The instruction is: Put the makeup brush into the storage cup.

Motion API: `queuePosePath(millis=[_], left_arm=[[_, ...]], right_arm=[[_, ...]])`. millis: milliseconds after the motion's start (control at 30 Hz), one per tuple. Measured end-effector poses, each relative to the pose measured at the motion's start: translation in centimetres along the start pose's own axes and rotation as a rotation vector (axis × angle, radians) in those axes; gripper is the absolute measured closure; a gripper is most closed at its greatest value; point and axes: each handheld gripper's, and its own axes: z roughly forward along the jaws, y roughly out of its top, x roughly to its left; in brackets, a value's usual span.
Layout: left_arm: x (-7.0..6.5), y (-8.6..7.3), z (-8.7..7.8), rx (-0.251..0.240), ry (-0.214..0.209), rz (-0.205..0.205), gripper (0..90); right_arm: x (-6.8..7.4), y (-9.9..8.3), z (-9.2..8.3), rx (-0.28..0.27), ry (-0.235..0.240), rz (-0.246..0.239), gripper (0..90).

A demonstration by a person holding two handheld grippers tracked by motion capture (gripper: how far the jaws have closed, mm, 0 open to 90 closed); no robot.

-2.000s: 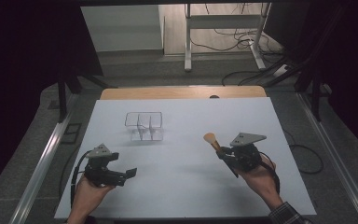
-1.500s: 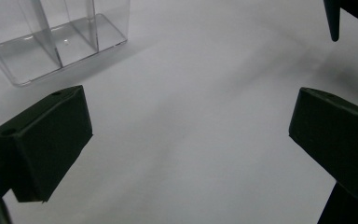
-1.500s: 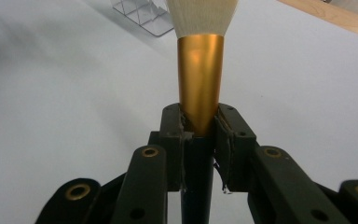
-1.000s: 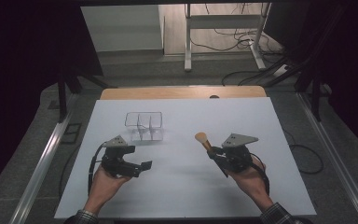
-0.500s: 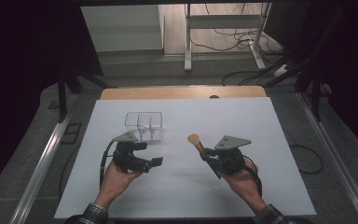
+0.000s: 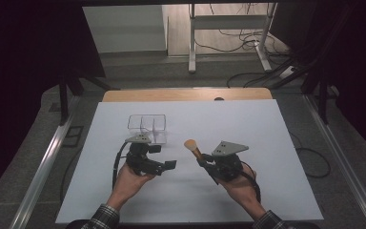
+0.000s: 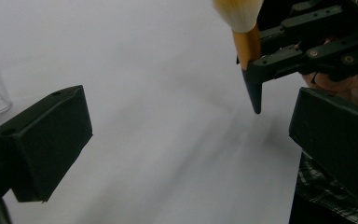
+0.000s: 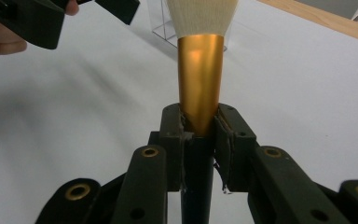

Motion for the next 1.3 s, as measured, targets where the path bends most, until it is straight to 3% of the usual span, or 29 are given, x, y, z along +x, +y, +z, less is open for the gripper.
queuePosePath(millis=[967, 1100, 1300], left_arm=[[-0.5, 0.7, 2.5, -0.012, -0.122, -0.046, 1.8], [-0.5, 0.7, 2.7, -0.019, -0.141, -0.052, 5.9], [-0.6, 0.8, 2.8, -0.026, -0.172, -0.054, 20.9]], right_arm=[[2.1, 0.2, 1.7, -0.031, 0.027, -0.024, 73.4], [2.3, 0.2, 1.8, -0.035, 0.028, -0.026, 73.4], [2.5, 0.2, 1.9, -0.040, 0.029, -0.030, 73.4]])
